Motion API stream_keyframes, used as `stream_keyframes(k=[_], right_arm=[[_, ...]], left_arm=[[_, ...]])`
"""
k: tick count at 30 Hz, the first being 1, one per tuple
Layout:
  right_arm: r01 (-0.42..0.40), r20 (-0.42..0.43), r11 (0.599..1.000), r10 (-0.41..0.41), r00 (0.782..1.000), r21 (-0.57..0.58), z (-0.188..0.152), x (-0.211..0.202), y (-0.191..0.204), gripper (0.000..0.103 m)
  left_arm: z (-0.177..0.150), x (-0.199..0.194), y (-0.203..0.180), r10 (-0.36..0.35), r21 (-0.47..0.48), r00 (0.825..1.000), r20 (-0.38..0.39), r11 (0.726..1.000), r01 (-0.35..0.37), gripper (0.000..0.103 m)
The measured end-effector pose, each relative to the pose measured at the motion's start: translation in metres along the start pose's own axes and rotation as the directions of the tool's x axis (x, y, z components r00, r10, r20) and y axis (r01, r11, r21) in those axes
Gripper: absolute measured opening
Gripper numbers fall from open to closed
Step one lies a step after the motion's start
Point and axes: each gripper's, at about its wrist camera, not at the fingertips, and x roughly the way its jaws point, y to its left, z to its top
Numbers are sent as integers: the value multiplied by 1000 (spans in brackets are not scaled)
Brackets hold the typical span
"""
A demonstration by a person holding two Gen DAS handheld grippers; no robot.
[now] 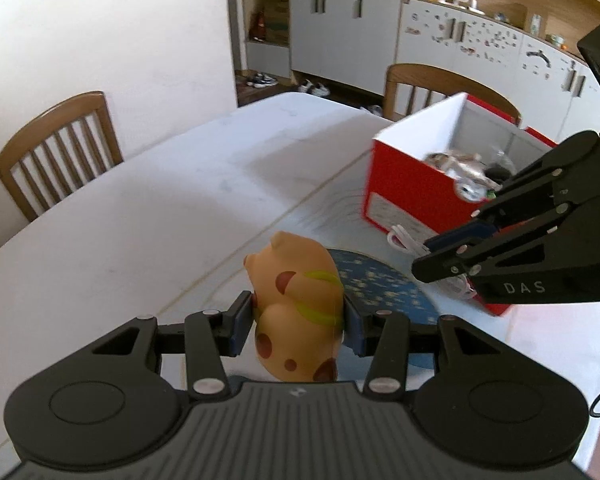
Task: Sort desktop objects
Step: 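Lift the cable and toy with both grippers and carry them over the shoebox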
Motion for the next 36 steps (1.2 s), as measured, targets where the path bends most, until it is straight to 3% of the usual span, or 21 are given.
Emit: stream_keyframes(k=[10,21,36], right_arm=[[-4,55,1000,3,998,24,-24,-43,-16,12],[7,113,999,-12,994,43,-39,-78,-45,12],[33,149,997,-42,988,64,-54,-97,-114,12]], left_arm=[[12,-16,-48,-42,55,999,-4,998,43,46],[30,-31,-86,-22,67,998,60,998,18,46],[69,-8,-137,-11,76,996,83,997,5,46]])
